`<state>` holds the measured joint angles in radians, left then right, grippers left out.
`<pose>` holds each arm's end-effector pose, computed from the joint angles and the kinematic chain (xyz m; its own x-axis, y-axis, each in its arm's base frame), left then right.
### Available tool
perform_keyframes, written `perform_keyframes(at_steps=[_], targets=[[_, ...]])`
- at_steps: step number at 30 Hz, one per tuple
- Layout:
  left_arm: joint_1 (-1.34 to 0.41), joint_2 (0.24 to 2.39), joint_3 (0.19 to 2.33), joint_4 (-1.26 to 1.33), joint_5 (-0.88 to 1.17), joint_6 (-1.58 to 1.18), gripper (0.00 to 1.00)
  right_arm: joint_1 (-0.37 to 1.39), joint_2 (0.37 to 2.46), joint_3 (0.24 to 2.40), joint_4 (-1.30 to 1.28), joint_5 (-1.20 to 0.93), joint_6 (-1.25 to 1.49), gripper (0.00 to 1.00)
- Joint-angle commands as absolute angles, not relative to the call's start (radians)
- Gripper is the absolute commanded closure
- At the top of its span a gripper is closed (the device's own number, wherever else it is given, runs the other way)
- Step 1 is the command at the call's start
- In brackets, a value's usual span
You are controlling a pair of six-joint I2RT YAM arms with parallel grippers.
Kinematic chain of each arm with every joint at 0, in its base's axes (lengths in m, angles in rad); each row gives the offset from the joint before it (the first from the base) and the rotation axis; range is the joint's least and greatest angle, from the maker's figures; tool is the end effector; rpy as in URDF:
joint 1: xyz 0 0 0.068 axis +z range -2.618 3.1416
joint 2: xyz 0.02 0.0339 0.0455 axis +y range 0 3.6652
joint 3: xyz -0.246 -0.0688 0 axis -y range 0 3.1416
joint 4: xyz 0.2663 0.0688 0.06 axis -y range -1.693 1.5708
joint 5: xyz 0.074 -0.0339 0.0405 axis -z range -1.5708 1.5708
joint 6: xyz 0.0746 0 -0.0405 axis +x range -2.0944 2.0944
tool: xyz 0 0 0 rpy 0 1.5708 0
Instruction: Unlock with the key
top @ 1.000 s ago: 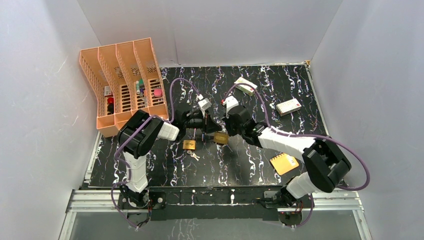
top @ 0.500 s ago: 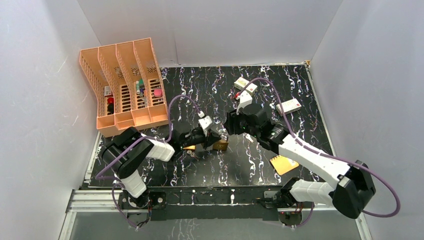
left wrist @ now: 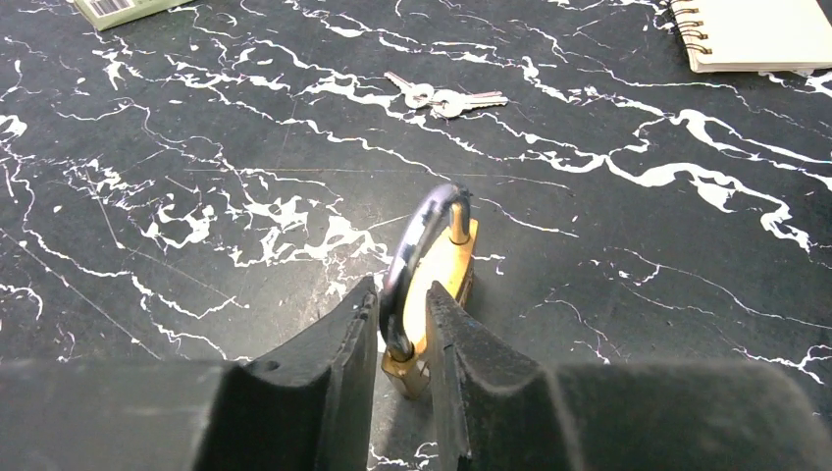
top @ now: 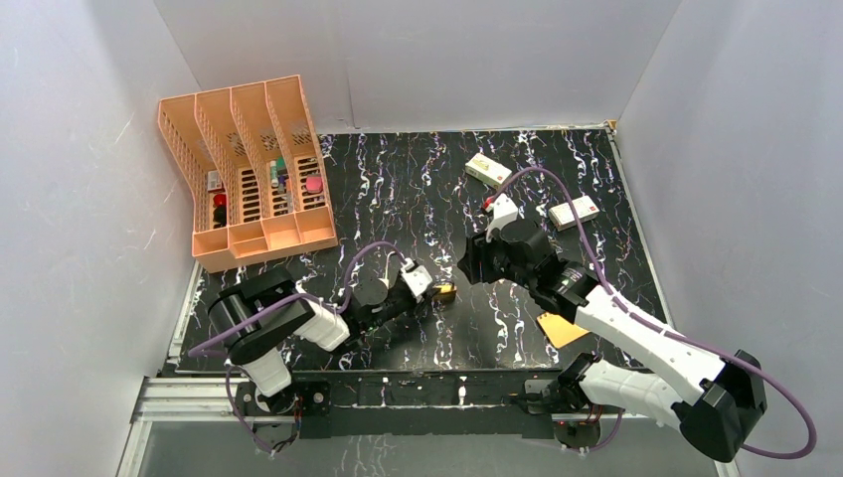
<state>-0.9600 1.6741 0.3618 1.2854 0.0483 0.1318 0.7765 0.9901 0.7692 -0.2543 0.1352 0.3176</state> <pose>0.1805 -0.2641 0.1121 0.0959 0.0919 -0.9911 0.8406 0.5258 0.1301 0.2136 0.1957 0.2517 -0.5002 -0.0576 -0.8640 -0.4765 0.8514 0.2191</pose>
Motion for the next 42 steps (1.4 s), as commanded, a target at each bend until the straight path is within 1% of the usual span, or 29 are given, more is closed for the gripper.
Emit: perform_keyframes(at_steps=[1, 4, 9, 11, 13, 14, 15, 16, 19, 21, 26, 29, 35, 39, 42], targets=[[-0.983, 1.667, 0.329, 1.341, -0.038, 0.147, 0.75, 0.78, 0.96, 0.769, -0.258, 0.145, 0.332, 0.41], [-0.988, 1.657, 0.309, 1.346, -0.052, 0.128, 0.7, 0.779, 0.954, 0.767, -0.263, 0.147, 0.331, 0.41], [-0.996, 1.606, 0.282, 1.349, -0.079, 0.117, 0.53, 0.779, 0.952, 0.773, -0.274, 0.153, 0.331, 0.41], [-0.996, 1.562, 0.271, 1.345, -0.092, 0.117, 0.44, 0.78, 0.952, 0.775, -0.283, 0.17, 0.338, 0.4], [-0.997, 1.499, 0.259, 1.322, -0.111, 0.113, 0.32, 0.779, 0.957, 0.78, -0.303, 0.203, 0.354, 0.4], [-0.998, 1.462, 0.255, 1.296, -0.115, 0.108, 0.17, 0.78, 0.965, 0.785, -0.314, 0.223, 0.364, 0.39], [-0.997, 1.416, 0.251, 1.259, -0.116, 0.101, 0.05, 0.778, 0.979, 0.791, -0.329, 0.246, 0.374, 0.39], [-0.999, 1.369, 0.248, 1.221, -0.119, 0.091, 0.02, 0.777, 0.997, 0.8, -0.347, 0.273, 0.386, 0.38], [-1.004, 1.189, 0.24, 1.077, -0.133, 0.04, 0.02, 0.758, 1.066, 0.813, -0.393, 0.361, 0.428, 0.38], [-1.009, 1.076, 0.244, 0.962, -0.158, -0.01, 0.02, 0.725, 1.116, 0.796, -0.371, 0.367, 0.448, 0.39], [-1.011, 0.85, 0.349, 0.516, -0.269, -0.183, 0.02, 0.611, 1.266, 0.78, -0.275, 0.277, 0.457, 0.5], [-1.011, 0.763, 0.4, 0.326, -0.291, -0.239, 0.02, 0.607, 1.368, 0.824, -0.249, 0.262, 0.438, 0.54], [-1.011, 0.626, 0.387, 0.176, -0.329, -0.312, 0.02, 0.607, 1.522, 0.901, -0.262, 0.307, 0.381, 0.55], [-1.011, 0.568, 0.378, 0.169, -0.352, -0.307, 0.02, 0.607, 1.552, 0.905, -0.244, 0.356, 0.357, 0.57], [-1.011, 0.567, 0.382, 0.164, -0.367, -0.296, 0.02, 0.607, 1.567, 0.915, -0.242, 0.369, 0.342, 0.58]])
